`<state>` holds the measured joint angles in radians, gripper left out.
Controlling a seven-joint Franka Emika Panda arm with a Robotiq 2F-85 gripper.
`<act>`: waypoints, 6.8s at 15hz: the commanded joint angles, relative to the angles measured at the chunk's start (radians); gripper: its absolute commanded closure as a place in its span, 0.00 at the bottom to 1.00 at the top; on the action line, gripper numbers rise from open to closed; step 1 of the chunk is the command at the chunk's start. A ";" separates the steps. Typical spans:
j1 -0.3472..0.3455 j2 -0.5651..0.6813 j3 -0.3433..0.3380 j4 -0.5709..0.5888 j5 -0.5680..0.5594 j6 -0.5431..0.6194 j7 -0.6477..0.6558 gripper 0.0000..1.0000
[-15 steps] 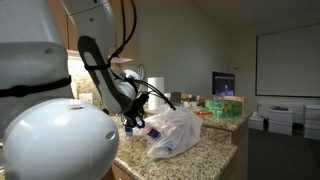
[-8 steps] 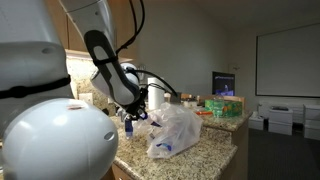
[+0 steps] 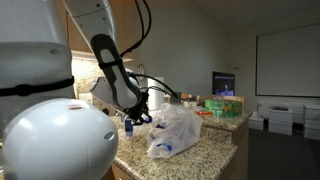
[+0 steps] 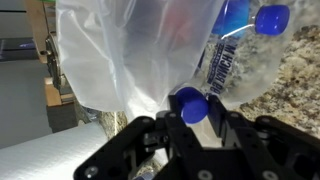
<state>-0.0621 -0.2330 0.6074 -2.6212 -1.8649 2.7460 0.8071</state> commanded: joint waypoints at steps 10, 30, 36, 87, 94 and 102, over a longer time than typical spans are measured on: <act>0.277 0.088 -0.251 -0.010 -0.010 -0.165 0.032 0.90; 0.357 0.143 -0.326 -0.084 0.589 -0.171 -0.325 0.00; 0.387 0.196 -0.308 -0.093 1.109 -0.079 -0.496 0.00; 0.448 0.204 -0.201 0.572 1.502 -0.378 -0.651 0.00; 0.445 0.215 -0.213 0.575 1.490 -0.368 -0.613 0.00; 0.429 0.215 -0.247 0.524 1.658 -0.290 -0.677 0.00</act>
<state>0.3790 0.0014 0.3676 -2.0460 -0.2718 2.4292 0.1820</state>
